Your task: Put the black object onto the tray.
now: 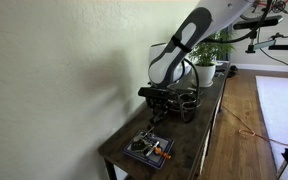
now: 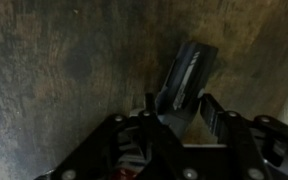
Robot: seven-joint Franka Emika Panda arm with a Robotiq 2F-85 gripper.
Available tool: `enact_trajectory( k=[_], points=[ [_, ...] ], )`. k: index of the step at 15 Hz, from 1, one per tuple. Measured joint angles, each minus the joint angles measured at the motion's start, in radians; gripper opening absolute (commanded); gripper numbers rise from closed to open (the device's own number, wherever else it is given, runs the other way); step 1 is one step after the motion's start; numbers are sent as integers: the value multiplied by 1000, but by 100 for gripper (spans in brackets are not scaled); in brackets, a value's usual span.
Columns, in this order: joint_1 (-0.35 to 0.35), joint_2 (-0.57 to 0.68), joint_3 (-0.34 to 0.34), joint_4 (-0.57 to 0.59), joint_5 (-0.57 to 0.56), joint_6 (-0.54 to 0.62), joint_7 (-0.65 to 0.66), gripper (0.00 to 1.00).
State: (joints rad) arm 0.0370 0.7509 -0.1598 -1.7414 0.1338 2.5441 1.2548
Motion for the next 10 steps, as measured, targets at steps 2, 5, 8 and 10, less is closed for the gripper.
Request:
enact_trajectory(
  k=[2, 5, 8, 10],
  points=[
    [0, -1, 0, 1, 9, 2, 0, 15],
    [-3, -4, 0, 1, 18, 4, 0, 12],
    [-3, -12, 0, 1, 19, 8, -1, 13],
    [-3, -13, 0, 1, 19, 11, -3, 36]
  ],
)
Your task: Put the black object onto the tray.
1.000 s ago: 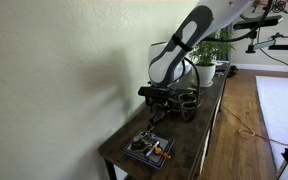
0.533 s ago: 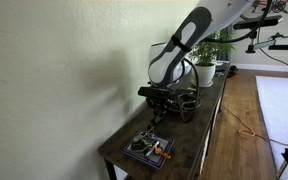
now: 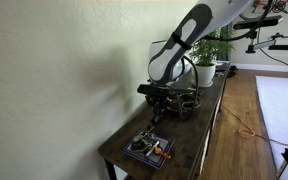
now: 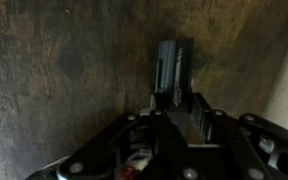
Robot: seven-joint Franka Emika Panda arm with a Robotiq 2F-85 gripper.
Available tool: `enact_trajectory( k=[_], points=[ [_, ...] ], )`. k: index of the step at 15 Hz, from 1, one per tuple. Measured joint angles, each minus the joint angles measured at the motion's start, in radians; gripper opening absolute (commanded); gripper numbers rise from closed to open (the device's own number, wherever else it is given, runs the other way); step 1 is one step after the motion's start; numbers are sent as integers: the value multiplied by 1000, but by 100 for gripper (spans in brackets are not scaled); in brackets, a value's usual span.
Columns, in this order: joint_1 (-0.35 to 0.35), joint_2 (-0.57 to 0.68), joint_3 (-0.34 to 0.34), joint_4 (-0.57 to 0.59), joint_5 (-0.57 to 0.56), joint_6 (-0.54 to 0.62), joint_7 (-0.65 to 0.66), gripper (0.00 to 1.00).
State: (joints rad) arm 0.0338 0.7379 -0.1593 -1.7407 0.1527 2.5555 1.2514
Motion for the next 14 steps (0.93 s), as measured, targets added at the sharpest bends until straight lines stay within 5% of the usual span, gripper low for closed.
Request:
enact_trajectory(
  k=[1, 8, 9, 11, 14],
  points=[
    [0, 0, 0, 0, 0, 0, -3, 58],
    [0, 14, 22, -18, 1, 0, -40, 98],
    [1, 14, 25, -19, 1, 0, -43, 58],
    [1, 14, 26, -19, 2, 0, -53, 60],
    [0, 14, 28, -19, 12, 1, -76, 41]
  ],
)
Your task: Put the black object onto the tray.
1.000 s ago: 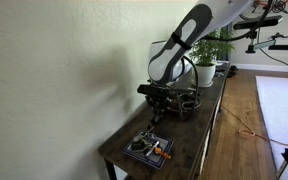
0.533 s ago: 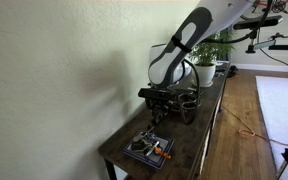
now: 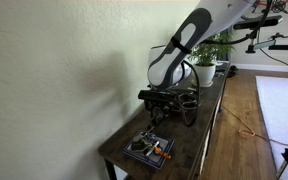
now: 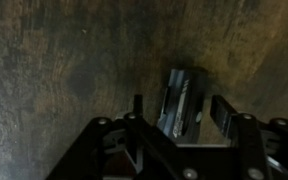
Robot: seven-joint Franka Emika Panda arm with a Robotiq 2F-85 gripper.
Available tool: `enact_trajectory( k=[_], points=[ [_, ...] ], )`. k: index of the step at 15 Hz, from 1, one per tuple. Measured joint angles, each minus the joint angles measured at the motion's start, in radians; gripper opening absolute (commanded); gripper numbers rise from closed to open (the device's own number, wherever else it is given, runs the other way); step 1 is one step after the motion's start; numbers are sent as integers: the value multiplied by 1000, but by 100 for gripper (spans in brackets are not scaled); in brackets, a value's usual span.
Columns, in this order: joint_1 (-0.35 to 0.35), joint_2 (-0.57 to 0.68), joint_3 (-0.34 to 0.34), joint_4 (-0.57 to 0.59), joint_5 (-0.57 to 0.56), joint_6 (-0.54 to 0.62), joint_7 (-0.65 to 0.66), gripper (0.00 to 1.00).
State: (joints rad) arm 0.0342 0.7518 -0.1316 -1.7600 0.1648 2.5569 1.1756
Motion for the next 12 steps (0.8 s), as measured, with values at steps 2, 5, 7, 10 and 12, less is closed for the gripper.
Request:
enact_trajectory(
  k=[2, 5, 7, 10, 12],
  points=[
    [-1, 0, 1, 0, 10, 0, -10, 27],
    [-1, 0, 1, -2, 25, 0, -28, 14],
    [-1, 0, 1, -2, 30, 0, -37, 14],
    [-3, 0, 2, -2, 37, 1, -43, 14],
    [-2, -1, 3, -2, 37, 3, -57, 14]
  ],
)
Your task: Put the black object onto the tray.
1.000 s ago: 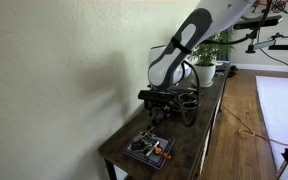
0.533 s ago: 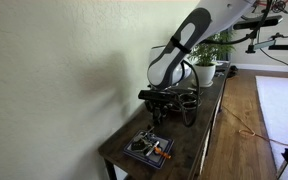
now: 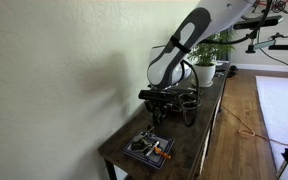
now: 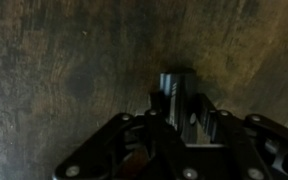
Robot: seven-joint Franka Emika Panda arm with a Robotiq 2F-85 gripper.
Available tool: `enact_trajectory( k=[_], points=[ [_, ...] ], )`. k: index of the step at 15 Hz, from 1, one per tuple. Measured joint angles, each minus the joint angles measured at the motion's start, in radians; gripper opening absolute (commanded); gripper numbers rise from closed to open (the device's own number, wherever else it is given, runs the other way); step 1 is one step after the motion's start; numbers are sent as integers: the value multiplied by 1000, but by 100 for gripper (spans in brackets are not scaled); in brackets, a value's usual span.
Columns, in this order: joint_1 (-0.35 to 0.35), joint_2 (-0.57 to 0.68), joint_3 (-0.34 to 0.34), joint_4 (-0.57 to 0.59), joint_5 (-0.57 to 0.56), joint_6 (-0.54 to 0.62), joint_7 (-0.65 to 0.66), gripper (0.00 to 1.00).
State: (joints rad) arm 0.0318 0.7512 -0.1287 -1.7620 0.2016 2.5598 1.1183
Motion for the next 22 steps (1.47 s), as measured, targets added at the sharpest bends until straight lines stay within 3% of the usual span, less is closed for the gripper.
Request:
enact_trajectory(
  k=[12, 22],
  points=[
    [25, -127, -2, -77, -4, 34, -60, 14],
    [6, -218, -98, -140, -39, 68, -60, 14]
  ],
)
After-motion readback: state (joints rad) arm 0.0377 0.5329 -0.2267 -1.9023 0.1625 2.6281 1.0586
